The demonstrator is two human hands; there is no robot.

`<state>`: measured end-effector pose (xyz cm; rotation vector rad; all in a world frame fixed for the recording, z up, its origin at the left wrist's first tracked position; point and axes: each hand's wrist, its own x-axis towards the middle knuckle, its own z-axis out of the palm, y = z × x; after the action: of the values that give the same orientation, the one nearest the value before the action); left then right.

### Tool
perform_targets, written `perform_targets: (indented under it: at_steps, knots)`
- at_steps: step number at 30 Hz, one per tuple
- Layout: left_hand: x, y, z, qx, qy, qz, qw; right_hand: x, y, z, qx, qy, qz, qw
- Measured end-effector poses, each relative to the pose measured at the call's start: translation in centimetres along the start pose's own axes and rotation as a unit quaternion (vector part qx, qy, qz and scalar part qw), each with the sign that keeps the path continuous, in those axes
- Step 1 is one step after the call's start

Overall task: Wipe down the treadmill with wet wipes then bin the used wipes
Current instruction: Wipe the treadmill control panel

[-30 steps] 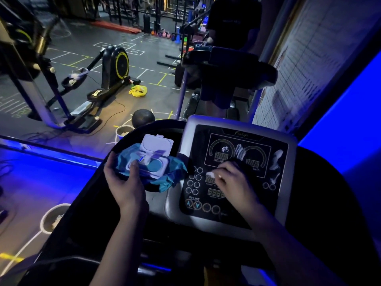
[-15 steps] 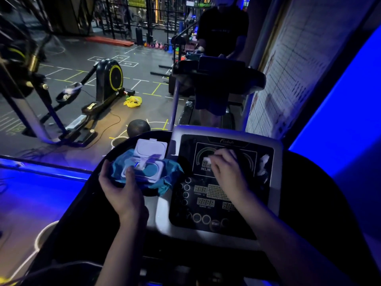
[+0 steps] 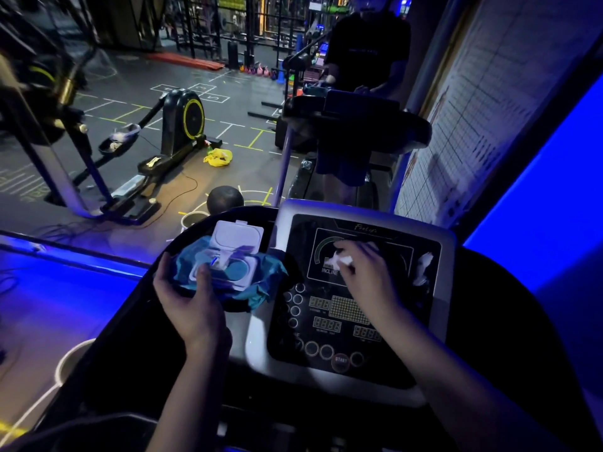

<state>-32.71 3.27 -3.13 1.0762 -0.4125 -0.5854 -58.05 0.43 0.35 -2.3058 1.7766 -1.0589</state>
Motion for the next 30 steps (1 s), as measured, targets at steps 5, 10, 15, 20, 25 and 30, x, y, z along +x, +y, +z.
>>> perform_targets:
  at_steps: [5,10,15,20,25,30]
  knots:
    - [0.0,-0.6,0.0,0.007,0.002,0.015,1.000,1.4,-0.1,-1.5,0.031,0.062,0.065,0.996]
    - [-0.4,-0.3,0.3,-0.004,0.011,0.031,0.999,1.7,-2.0,-0.3,-0.044,0.038,-0.060,0.997]
    - [0.1,0.0,-0.1,-0.009,0.019,0.035,0.999,-0.5,-0.4,-1.1,-0.037,-0.078,0.021,0.996]
    - [0.4,0.0,-0.5,-0.009,0.022,0.031,0.999,2.2,-0.8,-2.2,0.028,0.064,0.034,0.997]
    - [0.2,0.2,-0.4,-0.018,0.014,0.031,0.999,1.4,-1.2,-0.1,-0.046,-0.009,-0.032,0.998]
    - [-0.3,0.3,-0.7,-0.019,0.003,0.028,0.999,-0.7,0.3,-2.7,-0.012,-0.042,0.020,0.999]
